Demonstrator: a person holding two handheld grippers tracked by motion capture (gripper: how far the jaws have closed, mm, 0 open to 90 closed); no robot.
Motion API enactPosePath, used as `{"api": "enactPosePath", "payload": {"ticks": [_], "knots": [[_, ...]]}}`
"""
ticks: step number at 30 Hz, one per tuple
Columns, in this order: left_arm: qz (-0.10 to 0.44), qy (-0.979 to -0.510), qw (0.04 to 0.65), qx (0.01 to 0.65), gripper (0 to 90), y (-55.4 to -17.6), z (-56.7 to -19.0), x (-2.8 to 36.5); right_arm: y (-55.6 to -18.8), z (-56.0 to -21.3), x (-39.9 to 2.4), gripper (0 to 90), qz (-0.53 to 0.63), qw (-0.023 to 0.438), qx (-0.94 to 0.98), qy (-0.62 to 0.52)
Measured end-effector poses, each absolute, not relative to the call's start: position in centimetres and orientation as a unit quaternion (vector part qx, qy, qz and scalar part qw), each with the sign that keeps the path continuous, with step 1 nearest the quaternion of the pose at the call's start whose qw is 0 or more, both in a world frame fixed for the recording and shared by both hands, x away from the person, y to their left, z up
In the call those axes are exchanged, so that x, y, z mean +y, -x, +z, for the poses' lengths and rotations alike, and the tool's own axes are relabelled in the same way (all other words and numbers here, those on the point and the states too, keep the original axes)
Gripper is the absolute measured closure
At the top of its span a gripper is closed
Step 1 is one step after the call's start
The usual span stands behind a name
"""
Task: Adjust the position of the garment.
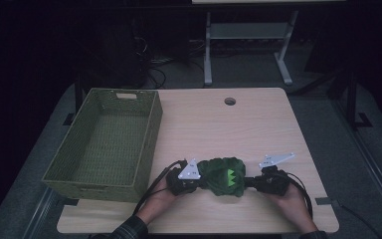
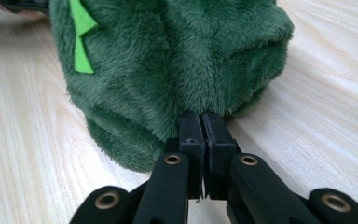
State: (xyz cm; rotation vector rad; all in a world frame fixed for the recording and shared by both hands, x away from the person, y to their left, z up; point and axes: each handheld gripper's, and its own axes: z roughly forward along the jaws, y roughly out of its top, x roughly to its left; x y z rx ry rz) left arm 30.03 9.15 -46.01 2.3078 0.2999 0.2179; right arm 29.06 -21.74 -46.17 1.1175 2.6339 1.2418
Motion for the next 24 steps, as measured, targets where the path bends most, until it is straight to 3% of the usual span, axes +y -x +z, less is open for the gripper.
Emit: {"api": "enactPosePath", "payload": {"ticks": [9, 14, 20, 24], "knots": [[0.062, -0.887, 0.439, 0.130, 70.7, -29.3, -43.9, 10.0, -28.5, -44.3, -23.0, 72.9, 0.440, 0.036, 0.823, -0.356], [0.060, -0.875, 0.462, 0.130, 67.4, -29.0, -42.1, 10.9, -28.4, -42.8, -23.6, 73.6, 0.464, 0.049, 0.810, -0.355], [0.061, -0.857, 0.493, 0.138, 74.1, -29.5, -40.6, 10.9, -28.5, -41.3, -22.8, 88.1, 0.483, 0.056, 0.808, -0.333], [0.049, -0.850, 0.504, 0.144, 81.7, -30.0, -40.6, 9.5, -28.8, -41.3, -21.3, 89.6, 0.483, 0.045, 0.818, -0.308]]}}
